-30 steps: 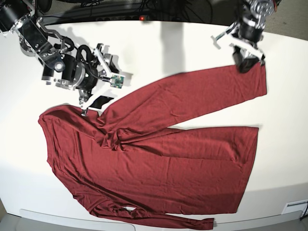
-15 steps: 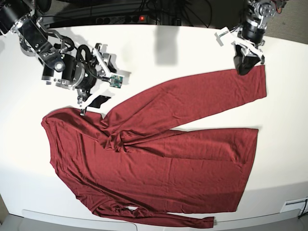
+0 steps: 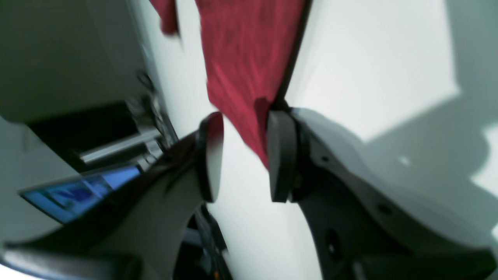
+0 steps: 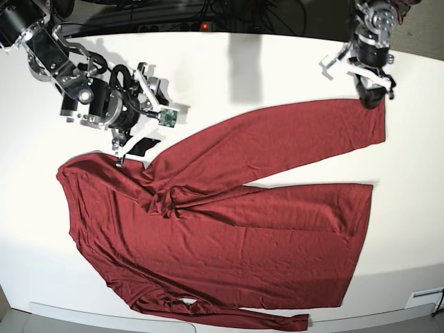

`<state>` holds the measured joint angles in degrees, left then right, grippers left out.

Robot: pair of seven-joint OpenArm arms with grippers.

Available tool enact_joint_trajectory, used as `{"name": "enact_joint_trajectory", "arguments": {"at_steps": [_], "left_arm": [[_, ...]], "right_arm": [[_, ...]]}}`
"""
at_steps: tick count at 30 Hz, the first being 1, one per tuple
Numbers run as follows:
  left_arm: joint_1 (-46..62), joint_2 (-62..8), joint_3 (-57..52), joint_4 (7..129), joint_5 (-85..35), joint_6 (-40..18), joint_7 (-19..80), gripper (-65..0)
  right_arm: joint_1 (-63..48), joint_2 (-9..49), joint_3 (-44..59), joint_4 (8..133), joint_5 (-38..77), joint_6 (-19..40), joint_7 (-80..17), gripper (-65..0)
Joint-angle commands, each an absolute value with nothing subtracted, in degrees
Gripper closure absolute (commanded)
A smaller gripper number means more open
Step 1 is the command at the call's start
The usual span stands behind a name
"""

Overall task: Fold the T-shirt properly
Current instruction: 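Pull the sleeve cuff with left gripper to straighten the sleeve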

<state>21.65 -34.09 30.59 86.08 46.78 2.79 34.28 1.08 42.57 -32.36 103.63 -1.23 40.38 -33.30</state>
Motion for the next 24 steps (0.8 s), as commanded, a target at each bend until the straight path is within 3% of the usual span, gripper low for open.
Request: {"name": "enact_joint_trajectory", "arguments": {"at_steps": [1,9,17,24], "left_arm": [[23.16,-36.45,29.74,85.93,42.39,-2.59,39.51,-22.2],[32.86,-44.12,29.74,98.85,42.59,-2.61,42.50,-22.2],[33.01,-47.97,29.21,114.32,41.45,-1.13,46.37,-22.3],[26.33,-43.72,19.53,120.33,13.56,2.42,41.47,-22.3]], "right_arm": [[2.07,43.33,-31.94,104.47,-0.91,40.00,-32.60,-41.8],[2.04,43.35,-31.94,104.47,-0.91,40.00,-32.60,-41.8],[2.04,43.33,-31.94,104.47,-0.86,40.00,-32.60,-41.8],[2.04,43.33,-31.94,104.47,4.16,37.78,-35.44,-41.8]]}}
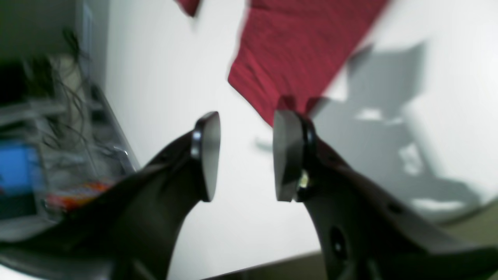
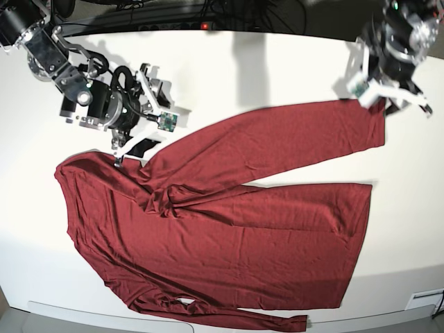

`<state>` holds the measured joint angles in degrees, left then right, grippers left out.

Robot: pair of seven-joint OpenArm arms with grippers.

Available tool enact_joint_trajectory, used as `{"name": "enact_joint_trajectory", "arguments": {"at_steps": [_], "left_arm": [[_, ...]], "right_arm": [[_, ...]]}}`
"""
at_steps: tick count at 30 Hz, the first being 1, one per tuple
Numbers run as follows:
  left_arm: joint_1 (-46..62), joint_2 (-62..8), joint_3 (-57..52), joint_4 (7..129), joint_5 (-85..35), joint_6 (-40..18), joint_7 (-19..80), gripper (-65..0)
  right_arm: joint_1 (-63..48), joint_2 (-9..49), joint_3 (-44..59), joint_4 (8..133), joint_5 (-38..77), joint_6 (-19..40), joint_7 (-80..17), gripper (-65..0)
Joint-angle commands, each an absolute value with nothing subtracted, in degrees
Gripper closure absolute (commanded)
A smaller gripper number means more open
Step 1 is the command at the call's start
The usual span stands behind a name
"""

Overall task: Fold the T-shirt properly
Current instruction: 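Pull the sleeve cuff with left gripper to straighten the sleeve, then move right gripper to the shirt near the collar and pinch it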

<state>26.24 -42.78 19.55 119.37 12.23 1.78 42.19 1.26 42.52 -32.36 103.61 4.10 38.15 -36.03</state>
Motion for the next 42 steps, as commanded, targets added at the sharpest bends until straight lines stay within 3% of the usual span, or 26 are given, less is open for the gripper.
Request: {"name": "enact_joint_trajectory", "arguments": {"at_steps": [1,5,12,20,30,31,34,42], "left_arm": [[25.98,-42.30,17.30,120.31,9.19,2.37,40.38,-22.3],[25.87,-36.25,9.54,120.31,-1.61,2.33,38.72,-22.3],[25.36,-30.11,2.52,114.48,-7.81,2.11,34.81,-22.3],[18.94,-25.56,1.85,97.10,-13.10,1.89,34.83,-22.3],[18.22,-24.14,1.85,96.18,-15.38,-0.47,36.34,-22.1],[18.22,-24.14,1.85,96.18,-14.70,-0.47,36.36,-19.9],[18.22,-24.14,1.85,96.18,-13.13,-0.43,36.38,0.0],[18.09,-24.16,1.85,97.25,-9.82,-0.43,36.38,0.0]], "right_arm": [[2.04,43.33,-31.94,104.47,5.41,37.41,-36.82,-41.8],[2.04,43.33,-31.94,104.47,10.76,34.35,-41.39,-41.8],[2.04,40.34,-31.83,104.47,12.67,31.14,-43.07,-41.8],[2.04,33.01,-31.83,104.47,12.69,30.81,-43.99,-41.8],[2.04,30.74,-31.83,104.49,12.69,30.79,-44.01,-41.8],[2.04,30.74,-31.83,104.49,12.69,30.81,-44.01,-41.8],[2.04,30.33,-31.83,104.49,12.67,30.79,-44.03,-41.8],[2.04,26.52,-29.89,104.49,12.03,27.73,-43.99,-41.7]]}}
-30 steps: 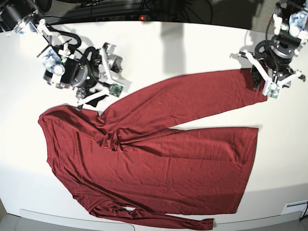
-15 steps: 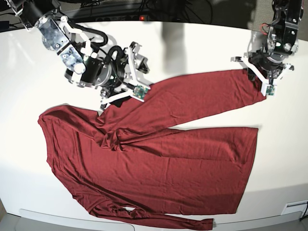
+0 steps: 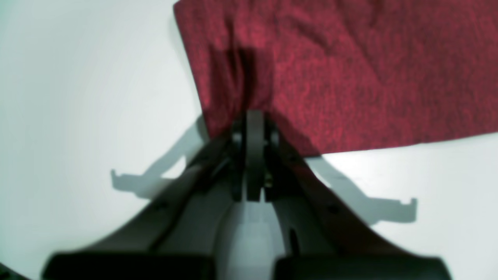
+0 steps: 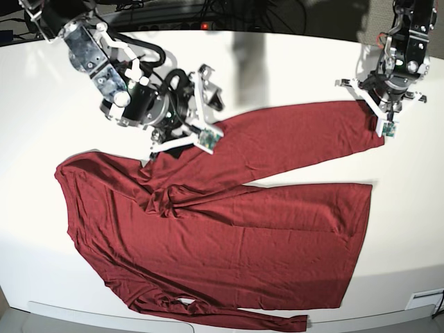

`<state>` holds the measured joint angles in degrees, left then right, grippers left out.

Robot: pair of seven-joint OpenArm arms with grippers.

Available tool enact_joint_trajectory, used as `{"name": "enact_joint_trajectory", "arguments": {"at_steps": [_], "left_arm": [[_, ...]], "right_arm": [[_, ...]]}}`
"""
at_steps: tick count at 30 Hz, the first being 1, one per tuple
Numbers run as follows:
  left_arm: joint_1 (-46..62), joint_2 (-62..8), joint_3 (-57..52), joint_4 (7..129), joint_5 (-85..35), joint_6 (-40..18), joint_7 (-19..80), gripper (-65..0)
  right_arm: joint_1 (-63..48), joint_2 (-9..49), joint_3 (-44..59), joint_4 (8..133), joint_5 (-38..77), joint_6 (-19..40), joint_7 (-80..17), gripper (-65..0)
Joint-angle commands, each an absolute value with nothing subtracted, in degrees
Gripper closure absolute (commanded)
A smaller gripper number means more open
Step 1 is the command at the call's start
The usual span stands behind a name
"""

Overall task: Fold the T-shirt properly
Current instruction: 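Move right gripper to the shirt near the collar and pinch it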

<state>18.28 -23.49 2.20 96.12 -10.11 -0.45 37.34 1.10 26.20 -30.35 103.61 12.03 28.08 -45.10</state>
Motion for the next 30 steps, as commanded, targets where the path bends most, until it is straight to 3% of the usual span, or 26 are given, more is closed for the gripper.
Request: {"name": "enact_joint_trajectory", "arguments": {"at_steps": [1,11,15,24,26,30], "left_arm": [[18.09,-24.16,1.85,97.41,-9.39,-0.43,36.38,0.0],[18.09,-24.14,1.85,99.50,-9.47,-0.40,36.36,0.0],[18.09,-24.14,1.85,99.50,-9.47,-0.40,36.36,0.0],[18.09,-24.14,1.85,99.50,-9.47,-0.43,36.32,0.0],[18.09,-24.14,1.85,99.50,-9.47,-0.43,36.34,0.0],[18.11,-24.14,1.85,99.50,-9.47,-0.45,36.36,0.0]], "right_arm": [[2.02,25.56,-28.91,104.49,12.03,27.29,-43.99,-41.7],[1.98,16.95,-15.09,104.44,11.46,24.77,-53.65,-41.7],[1.87,16.67,-10.13,104.44,7.40,21.69,-54.15,-41.7],[1.89,16.69,-1.63,102.91,7.25,21.82,-55.70,-41.7],[1.96,16.78,-1.41,99.88,6.94,23.70,-55.18,-41.7],[2.02,18.24,-2.46,94.91,9.21,33.56,-53.74,-41.7]]}}
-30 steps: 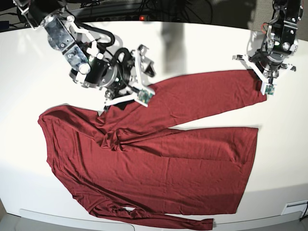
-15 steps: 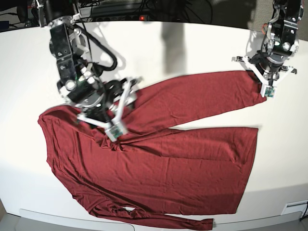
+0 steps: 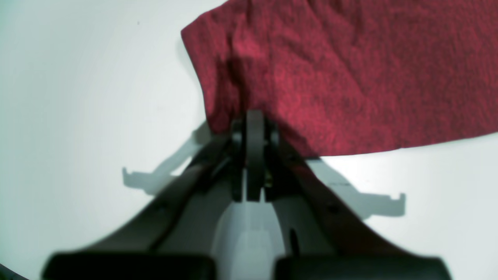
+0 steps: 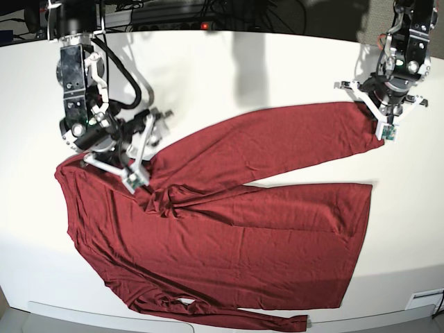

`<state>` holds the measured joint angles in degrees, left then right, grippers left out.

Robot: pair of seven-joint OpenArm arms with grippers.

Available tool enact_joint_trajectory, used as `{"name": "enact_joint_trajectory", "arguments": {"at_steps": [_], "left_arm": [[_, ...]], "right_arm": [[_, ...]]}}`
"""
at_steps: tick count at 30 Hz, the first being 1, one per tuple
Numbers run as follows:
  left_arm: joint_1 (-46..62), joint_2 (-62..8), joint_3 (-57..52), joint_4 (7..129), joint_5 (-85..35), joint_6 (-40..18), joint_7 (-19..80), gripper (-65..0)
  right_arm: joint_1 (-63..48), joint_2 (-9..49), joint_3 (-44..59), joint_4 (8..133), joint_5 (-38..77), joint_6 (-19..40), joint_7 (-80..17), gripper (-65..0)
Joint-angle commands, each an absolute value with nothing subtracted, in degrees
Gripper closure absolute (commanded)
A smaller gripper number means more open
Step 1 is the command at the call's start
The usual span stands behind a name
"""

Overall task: Fold the T-shirt properly
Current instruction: 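Move right gripper to the shirt near the collar and pinch it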

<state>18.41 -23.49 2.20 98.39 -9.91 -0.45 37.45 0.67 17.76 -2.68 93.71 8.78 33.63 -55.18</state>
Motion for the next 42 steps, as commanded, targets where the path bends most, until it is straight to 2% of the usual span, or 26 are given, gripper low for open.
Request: {"name": "enact_joint_trajectory", "arguments": {"at_steps": [1,3,6,9,15,19,24,29,33,38,42], "left_arm": [[18.11,-24.14,1.85,99.50,-9.45,-0.45,36.36,0.0],[18.09,-24.14,1.85,99.50,-9.47,-0.45,36.34,0.0],[18.11,-24.14,1.85,99.50,-9.45,-0.45,36.34,0.0],[18.11,-24.14,1.85,99.50,-9.47,-0.43,35.99,0.0],[18.11,-24.16,1.85,99.50,-9.47,-0.45,35.99,0.0],[18.09,-24.14,1.85,99.50,-9.45,-0.43,35.94,0.0],[18.09,-24.14,1.85,99.48,-9.45,-0.45,35.94,0.0],[18.06,-24.14,1.85,99.50,-9.45,-0.45,35.90,0.0],[18.09,-24.14,1.85,99.50,-9.45,-0.45,35.92,0.0],[18.06,-24.14,1.85,99.50,-9.45,-0.45,35.92,0.0],[18.06,-24.16,1.85,99.50,-8.84,-0.45,35.90,0.0]], "right_arm": [[2.04,19.22,-3.25,94.78,10.24,36.23,-53.52,-41.7],[2.35,22.20,-5.87,94.85,12.51,40.00,-53.60,-41.7],[3.60,26.37,-10.68,94.85,12.67,40.00,-53.45,-41.7],[5.78,27.70,-13.78,94.85,12.05,40.00,-52.75,-41.7],[9.54,25.12,-15.77,91.13,12.84,38.00,-51.92,-41.7],[10.50,22.06,-15.77,86.48,12.71,35.27,-56.40,-41.7],[10.50,21.74,-15.77,84.66,12.86,33.80,-56.58,-41.4],[10.46,21.71,-15.77,81.82,12.91,32.53,-53.34,-30.3],[10.46,21.69,-15.77,78.24,12.91,32.53,-51.11,-27.6],[10.48,21.43,-15.77,75.40,12.91,32.53,-51.03,0.0],[10.81,21.43,-15.77,76.18,12.91,32.53,-51.27,0.0]]}}
